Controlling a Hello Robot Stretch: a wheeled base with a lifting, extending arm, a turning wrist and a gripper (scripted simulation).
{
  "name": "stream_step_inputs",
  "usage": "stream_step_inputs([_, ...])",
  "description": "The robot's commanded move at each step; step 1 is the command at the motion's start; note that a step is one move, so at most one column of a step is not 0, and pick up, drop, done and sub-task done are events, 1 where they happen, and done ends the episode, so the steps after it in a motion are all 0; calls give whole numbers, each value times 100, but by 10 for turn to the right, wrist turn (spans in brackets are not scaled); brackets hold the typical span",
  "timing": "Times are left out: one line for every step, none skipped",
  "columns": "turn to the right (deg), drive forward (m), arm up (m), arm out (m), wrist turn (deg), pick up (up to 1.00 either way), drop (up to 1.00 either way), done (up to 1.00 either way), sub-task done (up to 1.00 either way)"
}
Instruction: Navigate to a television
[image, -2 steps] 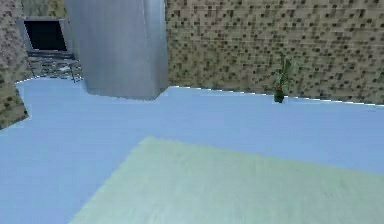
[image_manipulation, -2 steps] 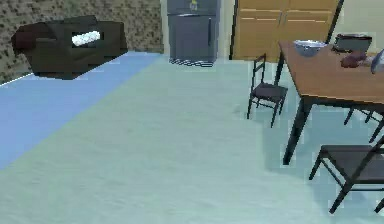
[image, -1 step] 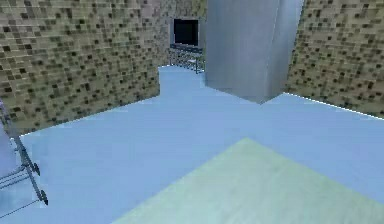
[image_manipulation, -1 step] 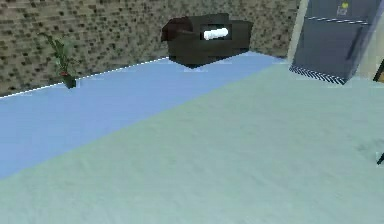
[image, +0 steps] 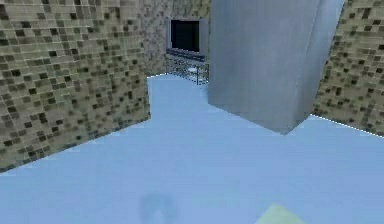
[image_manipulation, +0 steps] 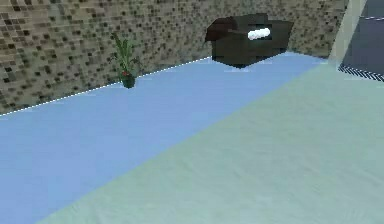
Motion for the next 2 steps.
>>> stream_step_inputs([0,100,0,0,0,0,0,0,0])
stream_step_inputs([0,100,0,0,0,0,0,0,0])
